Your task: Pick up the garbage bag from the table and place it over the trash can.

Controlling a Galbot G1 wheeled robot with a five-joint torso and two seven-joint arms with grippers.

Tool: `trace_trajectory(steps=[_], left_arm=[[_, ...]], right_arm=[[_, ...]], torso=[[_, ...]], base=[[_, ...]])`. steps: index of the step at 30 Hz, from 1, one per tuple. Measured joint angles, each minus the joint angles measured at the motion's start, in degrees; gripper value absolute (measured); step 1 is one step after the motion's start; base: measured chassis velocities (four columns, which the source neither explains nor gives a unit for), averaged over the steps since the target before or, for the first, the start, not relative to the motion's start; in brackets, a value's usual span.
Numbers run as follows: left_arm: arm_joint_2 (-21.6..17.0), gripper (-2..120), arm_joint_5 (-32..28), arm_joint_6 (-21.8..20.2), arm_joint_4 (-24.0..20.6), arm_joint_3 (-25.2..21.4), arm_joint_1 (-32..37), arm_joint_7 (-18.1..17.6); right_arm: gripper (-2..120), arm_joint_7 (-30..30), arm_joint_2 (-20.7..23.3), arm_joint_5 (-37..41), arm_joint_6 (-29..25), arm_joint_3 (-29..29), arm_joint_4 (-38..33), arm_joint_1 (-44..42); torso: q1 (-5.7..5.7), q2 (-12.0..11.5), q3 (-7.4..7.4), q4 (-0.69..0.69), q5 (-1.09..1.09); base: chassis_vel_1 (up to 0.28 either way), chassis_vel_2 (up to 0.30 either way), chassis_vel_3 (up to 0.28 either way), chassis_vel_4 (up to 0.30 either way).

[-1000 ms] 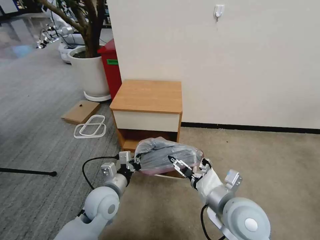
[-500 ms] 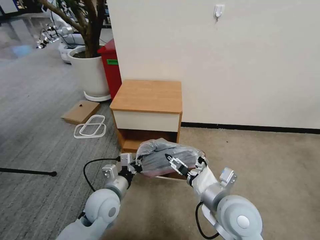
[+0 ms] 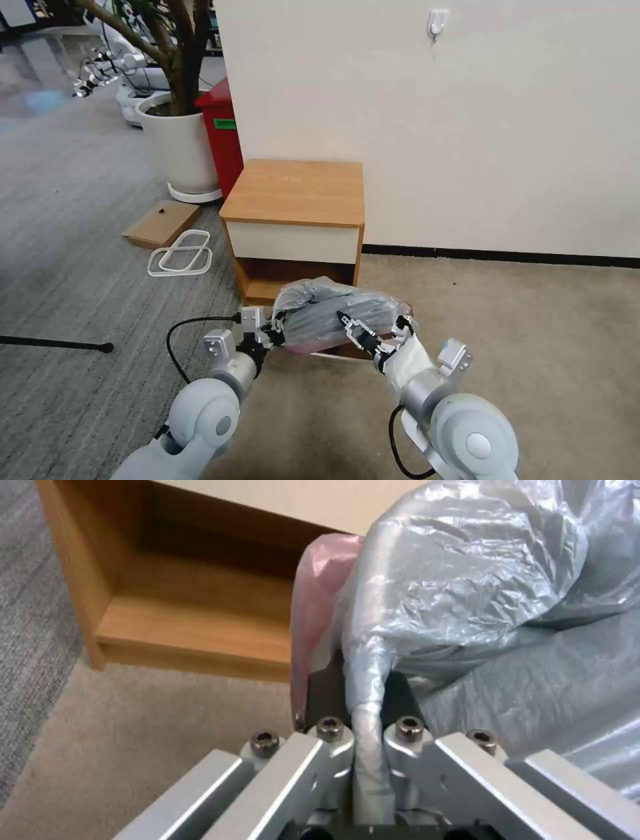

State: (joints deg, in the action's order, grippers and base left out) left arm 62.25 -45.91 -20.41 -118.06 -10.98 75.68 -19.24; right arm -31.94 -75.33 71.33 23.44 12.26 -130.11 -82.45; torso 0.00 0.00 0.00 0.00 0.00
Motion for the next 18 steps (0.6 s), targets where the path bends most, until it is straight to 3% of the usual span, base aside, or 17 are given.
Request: trace_trajectory(steps=[8,18], left_arm=[[0.2,0,-0.1,0.0,0.7,-0.2,-0.5,0.0],[0.7,0,-0.7,0.3,1.6,-1.4,-1.4,0.0]], right_arm=[[1,0.8,0.5,-0.4,-0.4,0.1,-0.4,-0.6],[0,1.1,0.8,-0.4,-0.5,0.5,-2.5,-2.2]], torso=[[0.00,0.0,0.00,0.00,0.00],[0.00,0.0,0.00,0.00,0.00]], base=[[0.000,0.000,0.000,0.000],[0.000,0.000,0.000,0.000]])
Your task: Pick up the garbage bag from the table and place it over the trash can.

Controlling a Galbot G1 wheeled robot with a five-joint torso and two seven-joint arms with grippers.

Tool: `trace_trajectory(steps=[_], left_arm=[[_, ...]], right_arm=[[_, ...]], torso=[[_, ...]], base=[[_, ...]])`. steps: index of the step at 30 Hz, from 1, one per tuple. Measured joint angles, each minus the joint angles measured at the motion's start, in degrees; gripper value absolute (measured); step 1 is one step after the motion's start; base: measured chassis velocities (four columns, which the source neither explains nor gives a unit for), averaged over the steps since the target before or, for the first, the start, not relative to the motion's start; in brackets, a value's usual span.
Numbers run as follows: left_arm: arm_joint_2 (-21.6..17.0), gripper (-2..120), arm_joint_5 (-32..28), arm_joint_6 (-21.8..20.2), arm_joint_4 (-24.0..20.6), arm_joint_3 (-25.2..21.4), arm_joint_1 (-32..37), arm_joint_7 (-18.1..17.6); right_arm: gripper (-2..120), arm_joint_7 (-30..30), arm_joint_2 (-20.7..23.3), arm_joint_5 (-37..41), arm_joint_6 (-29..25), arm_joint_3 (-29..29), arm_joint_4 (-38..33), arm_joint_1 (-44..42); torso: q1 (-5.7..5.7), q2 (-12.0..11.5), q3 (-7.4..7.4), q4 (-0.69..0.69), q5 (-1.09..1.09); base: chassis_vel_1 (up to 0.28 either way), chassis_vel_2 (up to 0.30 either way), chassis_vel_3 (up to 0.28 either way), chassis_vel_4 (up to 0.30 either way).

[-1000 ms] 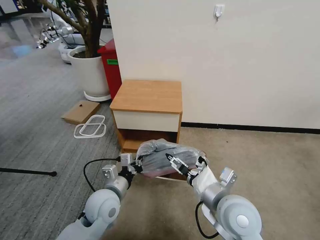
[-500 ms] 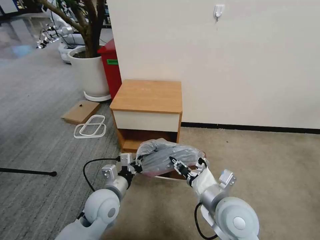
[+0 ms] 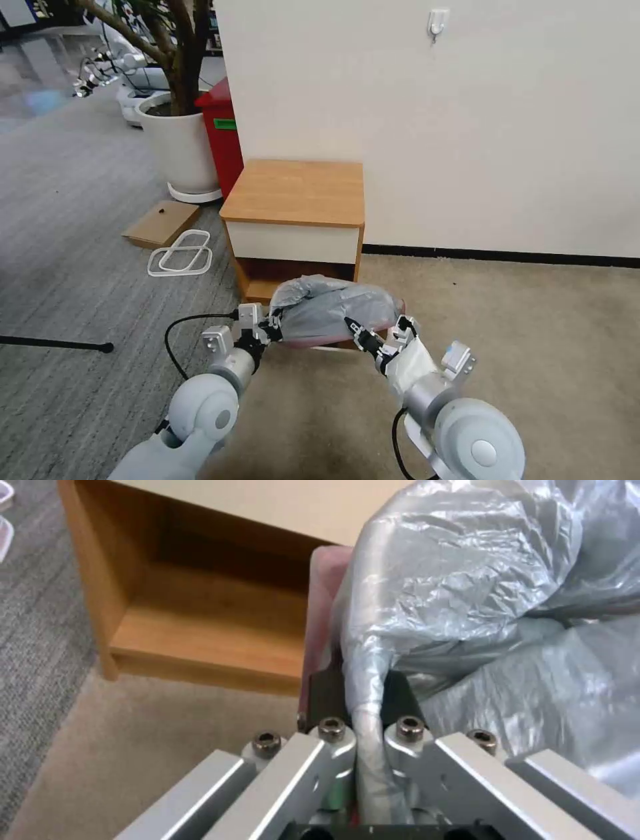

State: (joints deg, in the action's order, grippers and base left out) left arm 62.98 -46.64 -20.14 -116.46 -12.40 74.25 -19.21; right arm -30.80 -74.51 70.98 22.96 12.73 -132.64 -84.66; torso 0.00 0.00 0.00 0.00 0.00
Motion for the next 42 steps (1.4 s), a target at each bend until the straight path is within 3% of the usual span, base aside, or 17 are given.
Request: trace_trajectory(steps=[16,33,36,42], left_arm=[[0.9,0,-5.4,0.2,-0.4,-2.5,-0.8,-3.1],[0.5,0,-5.1,0.6,0.2,-3.0,-0.8,-3.7],[0.1,0,-8.4,-0.3,-0.5,-3.7,-0.8,-4.6],[-0.5,0,-8.9,-0.6,-0.7,-4.1,-0.7,-4.8]], right_arm=[[0,0.3,1.3,0.1,-0.1,2.0,-0.6,-3.4],[0,0.5,1.9,-0.2,-0.1,2.6,0.7,-3.2],[0,1.1,2.6,-4.4,-0.6,2.6,3.7,-2.5],[0,1.1,2.6,-6.7,-1.1,2.5,4.4,-2.2]], torso=[[0.00,0.0,0.00,0.00,0.00],[0.00,0.0,0.00,0.00,0.01],[0.00,0.0,0.01,0.00,0.00],[0.00,0.0,0.00,0.00,0.00]], base=[[0.000,0.000,0.000,0.000],[0.000,0.000,0.000,0.000],[0.000,0.000,0.000,0.000],[0.000,0.000,0.000,0.000]])
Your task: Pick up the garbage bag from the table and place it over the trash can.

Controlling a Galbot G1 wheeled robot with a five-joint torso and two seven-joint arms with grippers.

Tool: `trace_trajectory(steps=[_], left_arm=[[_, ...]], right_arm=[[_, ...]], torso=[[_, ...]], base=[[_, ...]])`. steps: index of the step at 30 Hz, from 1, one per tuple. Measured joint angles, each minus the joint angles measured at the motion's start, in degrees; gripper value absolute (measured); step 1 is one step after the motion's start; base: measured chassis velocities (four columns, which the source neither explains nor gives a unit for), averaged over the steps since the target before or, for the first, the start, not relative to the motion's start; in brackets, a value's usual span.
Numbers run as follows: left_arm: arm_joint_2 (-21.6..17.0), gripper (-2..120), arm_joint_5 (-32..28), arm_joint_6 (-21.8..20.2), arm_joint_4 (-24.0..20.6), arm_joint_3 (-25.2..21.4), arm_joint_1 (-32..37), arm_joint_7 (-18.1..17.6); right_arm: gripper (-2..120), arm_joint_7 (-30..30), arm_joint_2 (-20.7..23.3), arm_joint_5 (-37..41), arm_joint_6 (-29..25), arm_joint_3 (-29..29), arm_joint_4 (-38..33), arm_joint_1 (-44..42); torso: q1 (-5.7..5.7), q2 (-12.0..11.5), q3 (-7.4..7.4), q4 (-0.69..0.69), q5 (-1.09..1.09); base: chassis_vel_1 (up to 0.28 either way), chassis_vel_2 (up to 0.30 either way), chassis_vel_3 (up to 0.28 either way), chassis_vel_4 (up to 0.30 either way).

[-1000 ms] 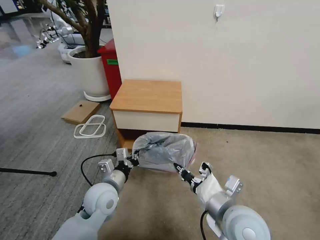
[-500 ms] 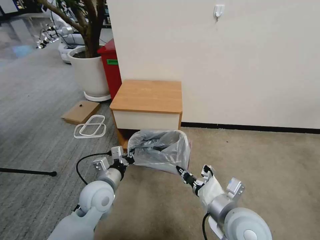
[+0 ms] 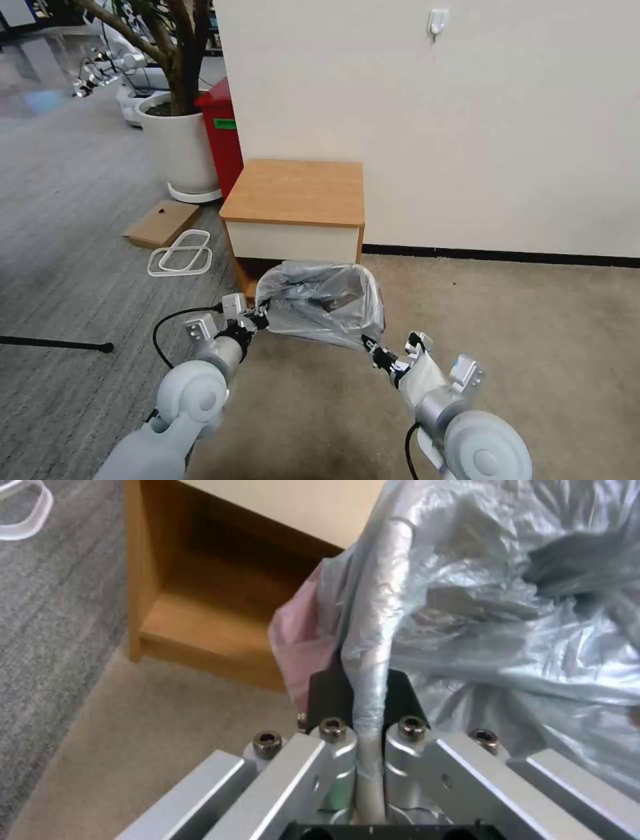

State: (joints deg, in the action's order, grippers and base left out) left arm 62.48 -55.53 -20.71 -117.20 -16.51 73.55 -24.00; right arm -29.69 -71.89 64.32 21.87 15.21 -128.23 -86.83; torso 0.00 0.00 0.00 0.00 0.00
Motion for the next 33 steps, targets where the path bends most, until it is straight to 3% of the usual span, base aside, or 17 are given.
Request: trace_trajectory(steps=[7,11,15,19,21,22,26,29,31,33], left_arm=[[-0.3,0,0.3,0.1,0.3,-0.3,0.0,-1.0],[-0.3,0,0.2,0.0,0.3,-0.3,-0.1,-0.8],[-0.3,0,0.2,-0.1,0.6,-0.2,0.0,-0.5],[-0.5,0,0.1,-0.1,0.9,-0.4,0.0,-0.4],[-0.9,0,-0.5,-0.2,1.2,-0.9,-0.2,-0.3],[-0.9,0,-0.5,-0.2,1.2,-0.9,-0.2,-0.3],[-2.5,0,-2.4,-0.4,1.9,-2.5,-0.3,0.0],[-3.1,0,-2.9,-0.6,2.1,-3.2,-0.2,0.8],[-4.5,0,-3.6,-0.9,2.8,-4.7,0.4,4.1],[-5.0,0,-3.9,-0.9,3.0,-5.3,0.8,5.8]], right_arm=[[28,-0.5,0.6,-3.2,-0.3,-0.7,-0.5,-0.6],[38,-0.4,0.9,-4.6,-0.3,-0.9,-0.6,-0.7],[56,0.2,2.0,-9.9,-1.0,-0.8,0.0,-1.2],[67,1.4,2.7,-13.9,-2.1,-0.4,0.6,-1.6],[76,3.4,4.1,-17.6,-4.4,0.1,1.4,-2.1],[76,3.4,4.1,-17.6,-4.4,0.1,1.4,-2.1],[96,9.0,7.1,-18.4,-8.1,2.0,2.0,-2.8],[99,11.7,8.1,-17.6,-9.1,2.5,2.4,-2.7],[100,18.4,10.0,-12.7,-9.9,3.8,3.8,-1.6],[100,21.1,10.6,-10.2,-10.0,4.4,4.7,-1.0]], torso=[[0.00,0.0,0.00,0.01,0.00],[0.00,0.0,0.00,0.00,0.00],[0.00,0.0,0.00,0.00,0.01],[0.00,0.0,0.00,0.00,0.00],[0.00,0.0,0.00,0.00,0.00],[0.00,0.0,0.00,0.00,0.00],[0.00,0.0,0.00,0.00,0.00],[0.00,0.0,0.00,0.00,0.00],[0.00,0.0,0.00,0.01,0.00],[0.00,0.0,0.00,0.00,0.00]], base=[[0.000,0.000,0.000,0.000],[0.000,0.000,0.000,0.000],[0.000,0.000,0.000,0.000],[0.000,0.000,0.000,0.000],[0.000,0.000,0.000,0.000],[0.000,0.000,0.000,0.000],[0.000,0.000,0.000,0.000],[0.000,0.000,0.000,0.000],[0.000,0.000,0.000,0.000],[0.000,0.000,0.000,0.000]])
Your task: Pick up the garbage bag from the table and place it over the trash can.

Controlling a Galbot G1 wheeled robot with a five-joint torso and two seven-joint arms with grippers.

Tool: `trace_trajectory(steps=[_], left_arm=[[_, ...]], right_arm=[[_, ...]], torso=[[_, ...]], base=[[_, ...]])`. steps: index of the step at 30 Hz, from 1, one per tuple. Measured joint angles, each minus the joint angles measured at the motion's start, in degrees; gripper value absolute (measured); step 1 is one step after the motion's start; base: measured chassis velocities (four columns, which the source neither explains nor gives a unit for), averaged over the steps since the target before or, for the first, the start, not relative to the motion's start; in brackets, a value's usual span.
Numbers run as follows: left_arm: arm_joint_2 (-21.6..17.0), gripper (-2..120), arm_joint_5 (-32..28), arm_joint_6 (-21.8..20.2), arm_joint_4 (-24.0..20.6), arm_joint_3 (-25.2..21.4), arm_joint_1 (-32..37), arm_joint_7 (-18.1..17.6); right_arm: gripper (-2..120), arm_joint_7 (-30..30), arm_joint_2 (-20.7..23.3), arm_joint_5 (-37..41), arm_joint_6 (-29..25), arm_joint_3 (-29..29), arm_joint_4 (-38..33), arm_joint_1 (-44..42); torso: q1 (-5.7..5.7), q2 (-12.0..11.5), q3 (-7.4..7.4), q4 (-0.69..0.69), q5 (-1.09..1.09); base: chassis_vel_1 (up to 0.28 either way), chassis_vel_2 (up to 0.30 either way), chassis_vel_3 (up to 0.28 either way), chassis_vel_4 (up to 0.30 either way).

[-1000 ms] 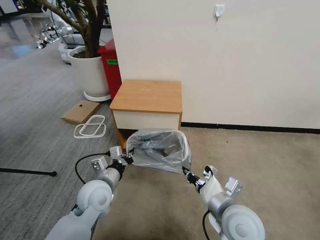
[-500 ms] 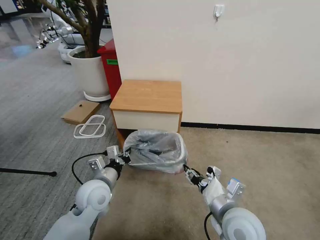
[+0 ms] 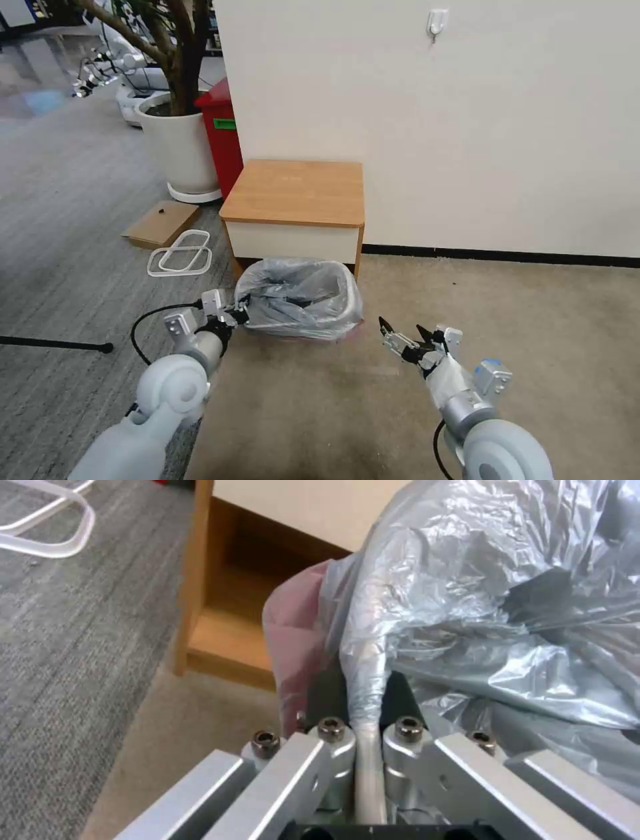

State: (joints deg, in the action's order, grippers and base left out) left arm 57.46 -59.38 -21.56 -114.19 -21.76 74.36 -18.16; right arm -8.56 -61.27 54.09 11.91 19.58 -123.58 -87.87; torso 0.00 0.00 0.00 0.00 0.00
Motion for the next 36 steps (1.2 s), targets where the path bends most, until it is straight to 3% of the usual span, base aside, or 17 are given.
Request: trace_trajectory(steps=[3,4,7,8,12,16,24,28,30,36], left_arm=[[-1.4,0,0.0,0.8,0.5,-1.2,1.3,5.3],[-1.4,0,0.0,0.8,0.5,-1.2,1.3,5.3],[-2.6,0,0.6,3.2,1.8,-2.4,2.3,10.5],[-2.6,0,0.6,3.2,1.8,-2.4,2.3,10.5],[-3.6,0,1.0,7.3,3.5,-3.5,3.1,17.1],[-3.8,0,1.2,8.7,3.9,-3.6,3.5,18.9],[-3.7,0,2.6,9.7,3.4,-3.7,4.3,19.1],[-3.7,0,2.7,9.9,3.2,-3.7,4.4,19.0],[-3.7,0,2.9,10.1,3.0,-3.6,4.4,18.8],[-3.6,0,3.1,10.1,2.6,-3.3,4.2,18.5]], right_arm=[[100,8.1,2.0,7.5,0.9,1.5,3.5,2.4],[100,8.1,2.0,7.5,0.9,1.5,3.5,2.4],[98,18.2,3.4,14.0,4.7,3.4,6.8,4.1],[98,18.2,3.4,14.0,4.7,3.4,6.8,4.1],[97,29.5,3.7,15.9,10.2,5.4,9.8,4.6],[96,31.3,3.6,15.6,11.0,4.9,10.9,5.3],[89,31.6,3.7,14.8,11.3,3.1,12.1,7.6],[78,31.7,3.8,14.5,11.3,2.6,12.3,7.8],[67,31.8,3.8,14.1,11.3,2.2,12.6,8.3],[56,31.8,3.8,13.9,11.2,1.9,12.7,8.8]], torso=[[0.00,0.0,0.00,-0.01,-0.01],[0.00,0.0,0.00,-0.01,-0.01],[0.00,0.0,0.00,-0.01,0.00],[0.00,0.0,0.00,-0.01,0.00],[0.00,0.0,0.00,0.01,0.00],[0.00,0.0,0.00,0.00,0.01],[0.00,0.0,0.00,-0.01,0.00],[0.00,0.0,0.00,0.00,0.01],[0.00,0.0,0.00,0.00,0.00],[0.00,0.0,0.00,0.00,0.00]], base=[[0.000,0.000,0.000,0.000],[0.000,0.000,0.000,0.000],[0.000,0.000,0.000,0.000],[0.000,0.000,0.000,0.000],[0.000,0.000,0.000,0.000],[0.000,0.000,0.000,0.000],[0.000,0.000,0.000,0.000],[0.000,0.000,0.000,0.000],[0.000,0.000,0.000,0.000],[0.000,0.000,0.000,0.000]])
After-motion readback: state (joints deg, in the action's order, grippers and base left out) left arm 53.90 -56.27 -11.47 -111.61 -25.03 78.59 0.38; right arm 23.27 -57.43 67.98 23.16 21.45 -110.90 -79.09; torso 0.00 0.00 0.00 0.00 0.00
